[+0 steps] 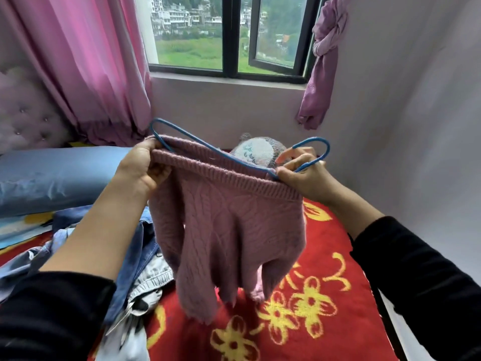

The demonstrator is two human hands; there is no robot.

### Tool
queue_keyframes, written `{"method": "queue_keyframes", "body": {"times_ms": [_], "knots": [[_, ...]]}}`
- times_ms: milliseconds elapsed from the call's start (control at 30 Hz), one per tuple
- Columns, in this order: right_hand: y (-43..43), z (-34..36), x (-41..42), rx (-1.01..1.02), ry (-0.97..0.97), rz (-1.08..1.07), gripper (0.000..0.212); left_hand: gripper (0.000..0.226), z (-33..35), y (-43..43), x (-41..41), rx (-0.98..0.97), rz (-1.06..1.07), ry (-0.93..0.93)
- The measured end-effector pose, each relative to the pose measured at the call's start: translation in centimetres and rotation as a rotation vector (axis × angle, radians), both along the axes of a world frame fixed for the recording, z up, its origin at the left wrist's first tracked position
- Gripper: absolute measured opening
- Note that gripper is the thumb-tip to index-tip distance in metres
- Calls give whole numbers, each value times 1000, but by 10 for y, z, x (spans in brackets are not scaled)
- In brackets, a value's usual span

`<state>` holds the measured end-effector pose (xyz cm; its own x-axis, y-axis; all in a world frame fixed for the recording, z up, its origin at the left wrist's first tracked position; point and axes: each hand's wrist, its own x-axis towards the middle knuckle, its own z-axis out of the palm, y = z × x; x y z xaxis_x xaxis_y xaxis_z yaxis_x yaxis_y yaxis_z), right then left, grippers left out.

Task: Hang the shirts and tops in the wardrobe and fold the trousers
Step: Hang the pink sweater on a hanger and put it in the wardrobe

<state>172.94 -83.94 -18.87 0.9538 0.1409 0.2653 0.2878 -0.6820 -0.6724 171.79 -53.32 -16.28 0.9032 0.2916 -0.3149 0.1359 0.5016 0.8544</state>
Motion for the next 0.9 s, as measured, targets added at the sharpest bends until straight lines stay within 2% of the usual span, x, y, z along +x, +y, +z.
{"method": "queue_keyframes", "body": {"times_ms": [67, 167, 233, 300, 333, 400, 433, 467, 567, 600, 700, 733, 833, 867, 900], "knots": [[-6, -17, -3, -102, 67, 28, 46, 26, -10, 1, -2, -18, 0, 60], [-13, -21, -5, -155, 71, -10, 35, 25, -32, 2, -4, 13, 7, 136], [-15, -17, -5, -224, 55, 3, 33, 19, -41, 3, -4, 117, 58, 113], [-14, -8, -10, -308, 40, 9, 31, 16, -46, 7, -5, 354, 109, 46], [-13, -7, -12, -347, 38, 3, 30, 14, -47, 8, -7, 547, 91, 4], [-8, -10, -17, -528, 23, 34, 21, 6, -48, 5, -10, 1053, 28, -79], [-2, -12, -18, -622, 19, 50, 15, 3, -45, 1, -13, 1250, 7, -147], [4, -12, -16, -670, 9, 62, 13, 9, -40, -4, -15, 1354, -29, -208], [25, 14, -6, -453, -82, -1, 20, 6, -26, -18, -15, 1338, -165, -291], [32, 20, -1, -415, -111, -14, 23, 11, -24, -22, -12, 1310, -181, -295], [54, 20, 3, -604, -36, 65, 26, 24, -22, -32, -12, 1206, -229, -271], [56, 19, 3, -598, -8, 62, 29, 26, -21, -35, -15, 1193, -283, -281], [52, 35, 2, -316, 18, -55, 24, 23, -15, -33, -22, 991, -371, -329], [50, 40, 1, -266, 18, -63, 23, 22, -14, -27, -20, 998, -326, -371], [50, 44, -1, -244, 31, -60, 23, 24, -13, -19, -19, 1092, -274, -402]]}}
